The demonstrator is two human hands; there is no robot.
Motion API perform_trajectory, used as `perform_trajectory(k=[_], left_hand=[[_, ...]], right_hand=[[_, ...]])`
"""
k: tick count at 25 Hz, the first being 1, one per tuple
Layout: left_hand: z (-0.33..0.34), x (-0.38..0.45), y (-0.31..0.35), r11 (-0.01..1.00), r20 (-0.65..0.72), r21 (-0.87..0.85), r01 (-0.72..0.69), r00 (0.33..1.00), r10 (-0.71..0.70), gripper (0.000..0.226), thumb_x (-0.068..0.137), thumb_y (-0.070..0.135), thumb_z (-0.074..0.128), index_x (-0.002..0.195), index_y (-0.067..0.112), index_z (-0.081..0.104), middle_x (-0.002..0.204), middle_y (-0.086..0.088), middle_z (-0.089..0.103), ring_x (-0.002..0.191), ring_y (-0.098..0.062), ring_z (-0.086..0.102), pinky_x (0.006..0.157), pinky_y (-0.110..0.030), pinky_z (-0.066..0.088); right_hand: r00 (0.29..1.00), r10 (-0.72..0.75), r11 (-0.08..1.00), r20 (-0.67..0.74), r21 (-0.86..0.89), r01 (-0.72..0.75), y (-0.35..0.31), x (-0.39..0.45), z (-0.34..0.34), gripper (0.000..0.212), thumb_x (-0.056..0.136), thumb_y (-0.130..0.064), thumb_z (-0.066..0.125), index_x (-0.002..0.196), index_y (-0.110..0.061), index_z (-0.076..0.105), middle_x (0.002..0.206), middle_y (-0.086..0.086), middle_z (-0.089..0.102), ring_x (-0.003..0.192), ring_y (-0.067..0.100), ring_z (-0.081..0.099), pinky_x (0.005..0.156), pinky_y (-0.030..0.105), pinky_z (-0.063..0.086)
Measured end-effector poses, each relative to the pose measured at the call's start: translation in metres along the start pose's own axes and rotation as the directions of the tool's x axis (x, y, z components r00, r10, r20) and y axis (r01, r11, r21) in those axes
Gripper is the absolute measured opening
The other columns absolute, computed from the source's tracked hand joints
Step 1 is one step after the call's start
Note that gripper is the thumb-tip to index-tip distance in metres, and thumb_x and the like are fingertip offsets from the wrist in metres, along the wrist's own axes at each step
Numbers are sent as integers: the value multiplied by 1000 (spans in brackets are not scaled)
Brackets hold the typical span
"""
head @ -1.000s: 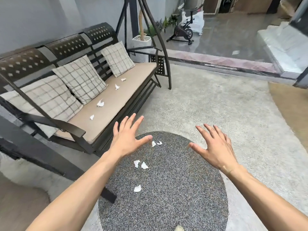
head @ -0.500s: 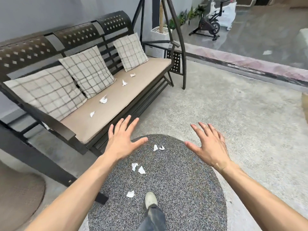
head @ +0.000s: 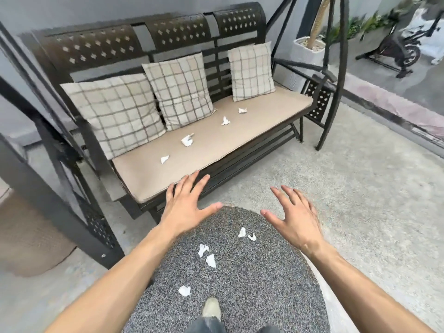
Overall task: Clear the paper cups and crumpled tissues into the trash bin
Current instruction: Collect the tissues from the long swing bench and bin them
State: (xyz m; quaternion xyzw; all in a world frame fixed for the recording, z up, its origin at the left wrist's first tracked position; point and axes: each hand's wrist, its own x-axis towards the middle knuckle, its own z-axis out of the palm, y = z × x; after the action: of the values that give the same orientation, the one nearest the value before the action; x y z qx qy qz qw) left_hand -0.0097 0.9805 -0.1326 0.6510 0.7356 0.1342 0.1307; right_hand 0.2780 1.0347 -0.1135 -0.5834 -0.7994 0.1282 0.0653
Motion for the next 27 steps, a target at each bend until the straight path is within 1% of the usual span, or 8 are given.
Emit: perform_trajectory(k=[3, 6, 8, 12, 16, 20, 24, 27], left_hand=[[-3, 17, -12, 995, -18, -1, 99, 995, -99, 91, 72, 92, 22, 149, 47, 8, 162, 9, 4, 149, -16, 2, 118, -51, -3], [-2, 39, -18, 982, -73, 22, 189, 980, -187, 89, 74, 91, 23, 149, 45, 11, 162, 7, 8, 148, -17, 5, 119, -52, 1], [-2, 60, -15, 966, -108, 25, 256, 962, -252, 89, 74, 90, 24, 149, 45, 13, 162, 7, 10, 148, -16, 6, 119, -52, 2], [-1, 101, 3, 929, -184, -5, 369, 913, -363, 88, 74, 89, 26, 148, 45, 16, 162, 7, 11, 148, -18, 8, 119, -50, 3], [1, 130, 19, 887, -243, -24, 461, 858, -453, 87, 74, 89, 27, 148, 45, 16, 161, 8, 13, 148, -17, 10, 117, -48, 3], [0, 151, 24, 839, -270, -41, 543, 802, -532, 89, 72, 88, 25, 148, 43, 22, 161, 8, 14, 148, -16, 10, 117, -49, 3], [8, 176, 11, 809, -273, -57, 585, 771, -576, 87, 73, 87, 26, 148, 41, 25, 161, 7, 16, 147, -17, 13, 117, -51, 5], [16, 205, -13, 795, -259, -97, 599, 756, -601, 82, 78, 83, 34, 148, 40, 26, 159, 6, 19, 146, -17, 16, 118, -51, 7]], right_hand=[[996, -87, 996, 27, 27, 86, -2, 52, 3, 75, 80, -79, 30, 146, -45, 19, 158, -7, 20, 146, 18, 12, 117, 52, 12], [982, -185, 981, 29, 63, 183, 3, 108, 6, 73, 82, -75, 35, 146, -44, 21, 158, -6, 22, 145, 18, 14, 116, 54, 16], [967, -251, 965, 38, 87, 247, 9, 149, 5, 72, 82, -75, 36, 146, -44, 22, 158, -8, 22, 145, 16, 13, 115, 54, 18], [921, -386, 921, 39, 72, 383, 29, 225, -7, 73, 83, -76, 36, 147, -42, 23, 157, -9, 23, 146, 16, 11, 113, 51, 18], [889, -454, 891, 63, 52, 452, 39, 289, -22, 71, 83, -73, 38, 145, -42, 26, 157, -7, 26, 145, 19, 16, 113, 50, 20], [850, -517, 856, 99, 53, 514, 39, 337, -27, 71, 85, -73, 38, 147, -40, 25, 157, -6, 26, 145, 20, 17, 114, 50, 21], [820, -554, 832, 141, 61, 552, 25, 378, -18, 70, 86, -71, 38, 148, -39, 24, 157, -5, 25, 145, 20, 17, 115, 50, 21], [801, -579, 814, 155, 59, 577, 12, 412, -5, 70, 86, -70, 39, 147, -39, 25, 157, -4, 26, 144, 20, 19, 114, 50, 22]])
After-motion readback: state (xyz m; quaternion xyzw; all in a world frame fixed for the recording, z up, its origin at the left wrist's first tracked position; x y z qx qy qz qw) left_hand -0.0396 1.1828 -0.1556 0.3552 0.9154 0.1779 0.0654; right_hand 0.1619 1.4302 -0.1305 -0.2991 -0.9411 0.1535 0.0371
